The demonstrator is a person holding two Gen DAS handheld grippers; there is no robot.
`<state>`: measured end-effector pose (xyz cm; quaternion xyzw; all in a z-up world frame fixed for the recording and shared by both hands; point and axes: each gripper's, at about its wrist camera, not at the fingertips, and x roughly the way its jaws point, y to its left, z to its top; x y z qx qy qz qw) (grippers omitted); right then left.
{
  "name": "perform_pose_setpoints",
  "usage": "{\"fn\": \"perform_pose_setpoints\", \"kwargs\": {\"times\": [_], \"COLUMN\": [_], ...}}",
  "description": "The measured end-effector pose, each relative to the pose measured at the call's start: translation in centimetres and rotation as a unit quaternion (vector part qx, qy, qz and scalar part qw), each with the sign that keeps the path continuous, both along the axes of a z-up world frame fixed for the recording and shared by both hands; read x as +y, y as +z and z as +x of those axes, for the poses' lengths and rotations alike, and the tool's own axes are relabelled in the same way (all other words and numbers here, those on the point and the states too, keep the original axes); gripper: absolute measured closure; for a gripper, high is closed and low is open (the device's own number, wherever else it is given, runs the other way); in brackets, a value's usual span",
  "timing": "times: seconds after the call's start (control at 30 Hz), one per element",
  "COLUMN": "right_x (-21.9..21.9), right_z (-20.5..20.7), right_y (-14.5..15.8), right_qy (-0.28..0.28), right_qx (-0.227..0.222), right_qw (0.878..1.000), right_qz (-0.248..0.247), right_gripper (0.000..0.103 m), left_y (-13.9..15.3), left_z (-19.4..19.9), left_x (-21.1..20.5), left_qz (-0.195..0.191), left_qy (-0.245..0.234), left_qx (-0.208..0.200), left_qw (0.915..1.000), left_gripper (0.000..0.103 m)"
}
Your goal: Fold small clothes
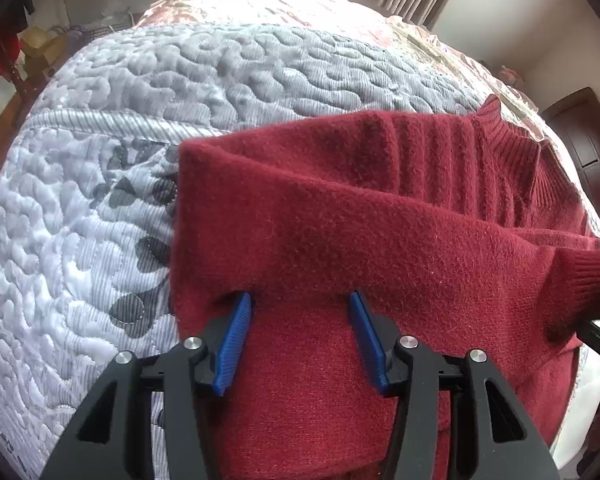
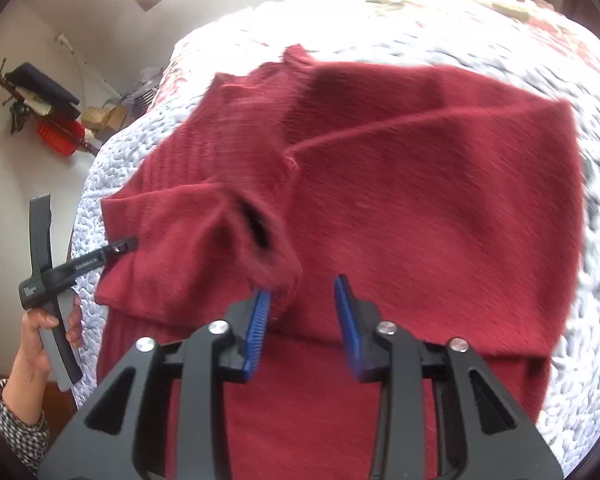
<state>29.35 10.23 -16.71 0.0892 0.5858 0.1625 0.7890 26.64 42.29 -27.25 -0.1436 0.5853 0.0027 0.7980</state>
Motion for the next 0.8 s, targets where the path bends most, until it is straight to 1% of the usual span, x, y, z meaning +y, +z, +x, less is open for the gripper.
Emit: {"fn": "perform_pose_setpoints", "kwargs": {"times": [0.07,0.2,0.3,0.33,0.43,0.53,0.57,0.63,0.67,0.7,0.73,0.8], "right_x": [-1.9,-4.2,-5.2,-5.7,-6.0,-4.9,-4.4,-3.6,-3.3,-3.1,-3.1,-3.3], "right_z": [-0.5,-0.4,0.3,0.5,1.8,2.9,3.2,3.6,3.6,3.6,3.5,3.0], "right_y": [-0.2,-0.2,-0.9,-1.0,-1.8,-2.5,-2.8,-3.0,-3.0,-2.7,-2.3,-1.1], "right_qy": [-0.012,-0.027,-0.032,-0.032,-0.027,-0.011,-0.006,-0.001,0.006,0.010,0.014,0.022], "right_qx": [0.005,0.001,0.002,0.005,0.016,0.027,0.031,0.031,0.027,0.023,0.019,0.001], "right_qw": [1.000,1.000,0.999,0.999,0.998,0.999,0.999,0.999,1.000,1.000,1.000,1.000], "right_qz": [0.007,0.015,0.017,0.025,0.051,0.036,0.026,-0.005,-0.011,-0.009,-0.003,0.004], "right_gripper": [0.068,0.059,0.057,0.057,0.057,0.057,0.059,0.073,0.083,0.088,0.091,0.092], "left_y": [0.3,2.2,4.1,4.6,5.6,5.7,5.6,5.4,5.1,5.0,4.9,4.9], "left_z": [-0.1,-0.6,-1.8,-2.1,-2.9,-3.2,-3.2,-3.3,-3.4,-3.6,-3.5,-3.5], "left_x": [-0.2,0.3,1.0,1.2,1.6,1.6,1.6,1.5,1.4,1.3,1.2,1.0], "left_qz": [0.001,-0.011,-0.011,-0.009,-0.005,0.004,0.008,0.014,0.014,0.015,0.017,0.024], "left_qy": [0.004,0.024,0.044,0.049,0.057,0.060,0.059,0.058,0.057,0.057,0.056,0.057], "left_qx": [0.000,-0.012,-0.039,-0.045,-0.049,-0.048,-0.046,-0.040,-0.038,-0.035,-0.034,-0.033], "left_qw": [1.0000,0.9996,0.9982,0.9977,0.9971,0.9970,0.9972,0.9974,0.9975,0.9976,0.9977,0.9975], "left_gripper": [0.051,0.050,0.039,0.038,0.038,0.038,0.038,0.038,0.038,0.038,0.038,0.038]}}
